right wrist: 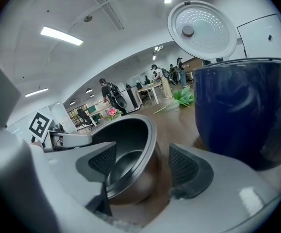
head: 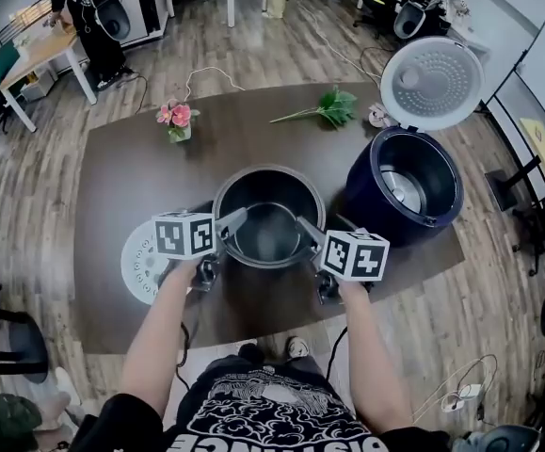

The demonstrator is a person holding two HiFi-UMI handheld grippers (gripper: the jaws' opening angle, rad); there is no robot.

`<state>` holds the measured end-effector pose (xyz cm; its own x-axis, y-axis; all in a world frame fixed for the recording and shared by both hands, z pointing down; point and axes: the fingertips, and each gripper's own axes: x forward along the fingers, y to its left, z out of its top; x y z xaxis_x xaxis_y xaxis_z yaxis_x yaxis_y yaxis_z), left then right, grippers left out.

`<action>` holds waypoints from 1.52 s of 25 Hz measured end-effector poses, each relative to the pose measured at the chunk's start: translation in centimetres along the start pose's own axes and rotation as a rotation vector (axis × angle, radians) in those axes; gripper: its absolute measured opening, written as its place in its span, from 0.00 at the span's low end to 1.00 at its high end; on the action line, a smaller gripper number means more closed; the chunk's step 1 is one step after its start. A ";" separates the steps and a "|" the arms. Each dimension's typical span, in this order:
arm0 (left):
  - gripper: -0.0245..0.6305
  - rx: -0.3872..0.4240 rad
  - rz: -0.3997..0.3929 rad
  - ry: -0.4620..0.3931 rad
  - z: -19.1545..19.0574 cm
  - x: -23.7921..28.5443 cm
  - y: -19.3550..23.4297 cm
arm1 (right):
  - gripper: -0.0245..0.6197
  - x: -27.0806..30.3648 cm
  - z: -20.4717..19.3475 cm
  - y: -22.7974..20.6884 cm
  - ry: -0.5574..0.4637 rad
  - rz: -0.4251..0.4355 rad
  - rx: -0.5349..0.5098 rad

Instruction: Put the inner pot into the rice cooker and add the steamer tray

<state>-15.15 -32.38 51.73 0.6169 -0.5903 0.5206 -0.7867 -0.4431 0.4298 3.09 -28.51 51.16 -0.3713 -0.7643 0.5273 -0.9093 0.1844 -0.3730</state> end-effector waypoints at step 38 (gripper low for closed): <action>0.20 0.114 -0.094 -0.130 8.2 -0.2 -5.0 | 0.21 -4.4 6.2 -1.4 -0.148 -0.188 0.005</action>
<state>-11.51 -35.63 43.41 0.6857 -0.6217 0.3787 -0.7276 -0.5695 0.3824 7.12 -29.24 44.64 -0.1633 -0.8670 0.4708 -0.9588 0.0270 -0.2829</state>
